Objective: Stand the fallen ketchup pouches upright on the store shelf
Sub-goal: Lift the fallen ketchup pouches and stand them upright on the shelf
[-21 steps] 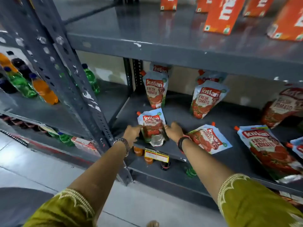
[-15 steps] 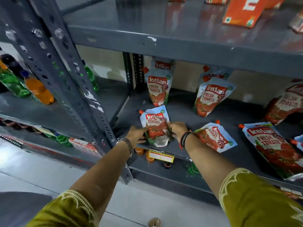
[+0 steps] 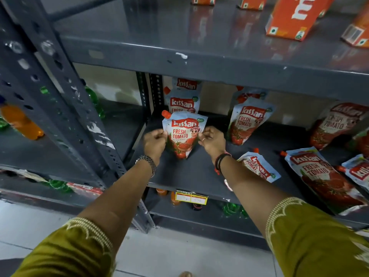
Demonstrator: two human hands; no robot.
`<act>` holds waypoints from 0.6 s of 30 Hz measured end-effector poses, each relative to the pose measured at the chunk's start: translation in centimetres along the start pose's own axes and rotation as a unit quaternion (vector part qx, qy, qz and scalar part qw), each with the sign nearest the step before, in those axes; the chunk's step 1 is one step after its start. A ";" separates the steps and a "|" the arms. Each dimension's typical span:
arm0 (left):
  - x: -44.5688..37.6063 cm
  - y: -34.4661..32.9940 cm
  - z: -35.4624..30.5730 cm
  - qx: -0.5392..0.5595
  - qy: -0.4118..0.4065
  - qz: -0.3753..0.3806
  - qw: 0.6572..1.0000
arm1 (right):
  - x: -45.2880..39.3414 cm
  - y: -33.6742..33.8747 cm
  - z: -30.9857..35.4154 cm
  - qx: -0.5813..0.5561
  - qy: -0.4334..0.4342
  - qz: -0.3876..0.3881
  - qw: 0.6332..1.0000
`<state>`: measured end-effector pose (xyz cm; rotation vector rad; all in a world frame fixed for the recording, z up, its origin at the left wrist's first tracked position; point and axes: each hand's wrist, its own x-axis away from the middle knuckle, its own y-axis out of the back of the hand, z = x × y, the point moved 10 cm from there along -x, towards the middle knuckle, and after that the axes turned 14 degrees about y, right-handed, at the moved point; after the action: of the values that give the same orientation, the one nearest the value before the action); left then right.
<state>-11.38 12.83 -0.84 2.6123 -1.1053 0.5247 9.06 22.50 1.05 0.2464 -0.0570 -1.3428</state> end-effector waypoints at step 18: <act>8.4 -11.5 8.0 -0.114 0.095 0.183 0.972 | 8.6 21.3 -6.6 0.281 -0.073 -0.172 0.941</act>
<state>4.22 12.38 -5.62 2.1230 -1.4907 0.6629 32.57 19.43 -1.76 0.6619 -0.5490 -1.6727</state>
